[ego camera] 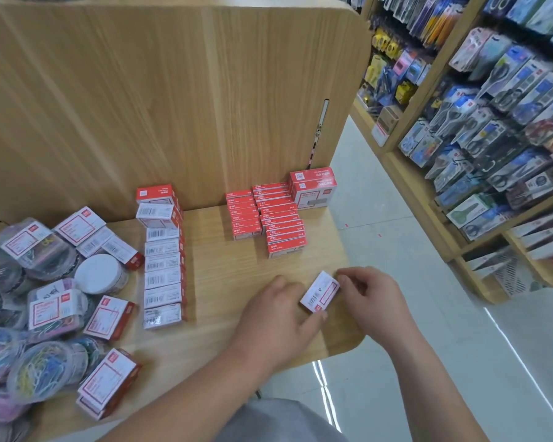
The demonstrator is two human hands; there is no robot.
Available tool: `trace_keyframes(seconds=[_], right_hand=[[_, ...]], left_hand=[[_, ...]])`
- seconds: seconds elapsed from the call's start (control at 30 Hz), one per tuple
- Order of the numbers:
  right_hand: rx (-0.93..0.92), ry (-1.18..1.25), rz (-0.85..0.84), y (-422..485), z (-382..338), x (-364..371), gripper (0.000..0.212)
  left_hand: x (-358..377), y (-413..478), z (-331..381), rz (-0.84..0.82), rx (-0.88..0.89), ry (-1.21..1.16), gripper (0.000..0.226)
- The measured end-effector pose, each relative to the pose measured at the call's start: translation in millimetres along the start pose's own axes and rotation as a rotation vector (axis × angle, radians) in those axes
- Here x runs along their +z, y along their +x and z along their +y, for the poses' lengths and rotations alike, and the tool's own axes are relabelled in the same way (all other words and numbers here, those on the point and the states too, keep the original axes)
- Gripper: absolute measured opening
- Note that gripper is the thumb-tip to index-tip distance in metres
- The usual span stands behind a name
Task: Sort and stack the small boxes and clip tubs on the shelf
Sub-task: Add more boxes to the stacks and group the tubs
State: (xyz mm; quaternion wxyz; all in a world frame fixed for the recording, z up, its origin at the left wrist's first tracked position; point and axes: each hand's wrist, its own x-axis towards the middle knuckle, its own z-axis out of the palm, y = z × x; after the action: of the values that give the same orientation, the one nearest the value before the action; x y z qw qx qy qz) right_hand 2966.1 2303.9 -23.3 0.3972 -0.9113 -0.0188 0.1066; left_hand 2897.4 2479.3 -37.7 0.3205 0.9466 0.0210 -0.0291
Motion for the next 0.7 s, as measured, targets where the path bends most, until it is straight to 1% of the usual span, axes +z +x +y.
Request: trace_keyframes(seconds=[0.1,0.17,0.23,0.3,0.37,0.43,0.47,0.53,0.6,0.63,0.7], right_hand=[[-0.04,0.001,-0.099,-9,3,3,0.024],[-0.074,0.018,-0.143,-13,5,5,0.037],[-0.112,0.078,-0.16,-16,5,6,0.05],[-0.151,0.144,-0.158,-16,1,9,0.048],[-0.164,0.147,-0.147,-10,-5,13,0.035],[-0.164,0.108,-0.126,-1,-10,18,0.019],[-0.147,0.092,-0.104,5,-12,20,0.014],[-0.09,0.061,-0.066,15,-16,22,0.011],[-0.058,0.04,-0.07,21,-21,25,0.011],[-0.058,0.032,-0.078,23,-23,26,0.01],[-0.075,0.019,-0.081,23,-28,29,0.012]], left_hand=[[1,4,7,-0.078,0.004,0.119,0.04],[0,3,8,-0.068,0.053,0.182,0.035],[-4,1,4,-0.02,0.113,0.107,0.029],[-13,1,-3,0.022,0.164,-0.052,0.023],[-21,5,-11,0.047,0.17,-0.118,0.02],[-25,9,-18,0.1,0.103,-0.146,0.016],[-26,11,-24,0.134,0.027,-0.179,0.015],[-25,14,-36,0.149,-0.165,-0.332,0.017],[-24,15,-44,0.116,-0.302,-0.509,0.02],[-23,15,-46,0.101,-0.33,-0.564,0.024],[-23,16,-45,0.096,-0.292,-0.576,0.039]])
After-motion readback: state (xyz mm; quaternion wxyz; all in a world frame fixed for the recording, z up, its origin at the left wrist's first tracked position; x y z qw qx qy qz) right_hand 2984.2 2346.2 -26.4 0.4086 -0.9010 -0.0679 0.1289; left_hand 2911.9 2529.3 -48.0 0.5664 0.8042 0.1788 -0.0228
